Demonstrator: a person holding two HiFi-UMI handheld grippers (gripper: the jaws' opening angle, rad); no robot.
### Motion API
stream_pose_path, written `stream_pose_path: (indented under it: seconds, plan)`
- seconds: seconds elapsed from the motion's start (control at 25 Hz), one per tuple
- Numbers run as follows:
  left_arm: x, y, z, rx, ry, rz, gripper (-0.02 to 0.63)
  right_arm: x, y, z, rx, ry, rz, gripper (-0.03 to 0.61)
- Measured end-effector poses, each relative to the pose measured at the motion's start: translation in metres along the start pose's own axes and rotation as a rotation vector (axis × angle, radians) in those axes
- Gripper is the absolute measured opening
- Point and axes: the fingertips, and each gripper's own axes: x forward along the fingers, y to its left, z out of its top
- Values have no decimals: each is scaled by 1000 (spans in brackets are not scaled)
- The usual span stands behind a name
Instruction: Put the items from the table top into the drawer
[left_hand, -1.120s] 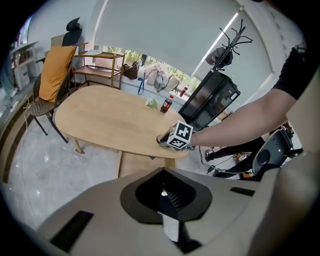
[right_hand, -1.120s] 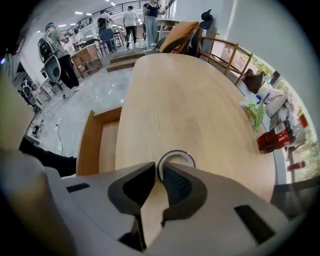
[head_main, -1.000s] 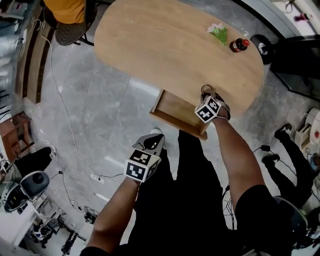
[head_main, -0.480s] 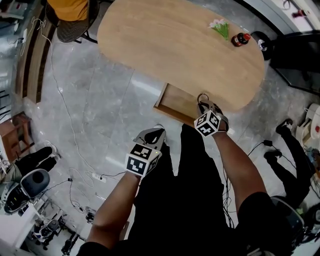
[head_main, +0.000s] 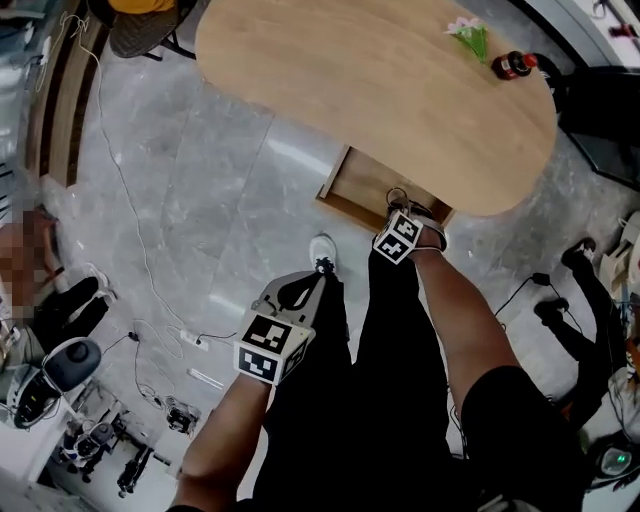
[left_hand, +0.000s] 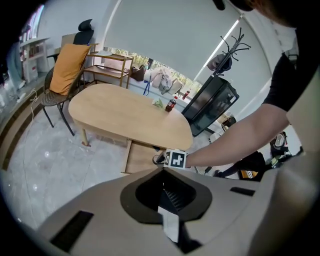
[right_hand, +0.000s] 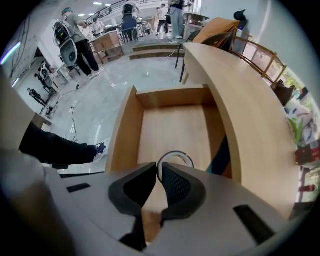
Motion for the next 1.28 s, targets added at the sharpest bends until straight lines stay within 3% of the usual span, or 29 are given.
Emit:
stream_pose_path:
  seconds: [0.28, 0.52, 0.72, 0.92, 1.04, 1.12, 1.2, 1.28]
  plan:
    - [-8, 29, -29, -68, -10, 38, 5, 59, -11, 0, -83, 84, -51, 32]
    - [-20, 49, -42, -103, -15, 55, 5, 57, -3, 7, -61, 109, -11, 46]
    - [-38, 45, -18, -61, -68, 29, 5, 19, -1, 12, -22, 127, -13, 46]
    - [-75, 23, 17, 51, -124, -20, 5, -57, 4, 30, 38, 83, -37, 46]
    - [-102, 7, 34, 110, -158, -45, 5, -118, 9, 44, 100, 21, -59, 46]
    - [-122, -7, 44, 92, -185, -87, 5, -164, 16, 55, 184, -41, -54, 44]
    - [-146, -25, 56, 51, -234, -156, 5, -215, 27, 71, 321, -144, -18, 33]
    - [-166, -41, 68, 106, -278, -182, 5, -266, 35, 89, 474, -288, 11, 12]
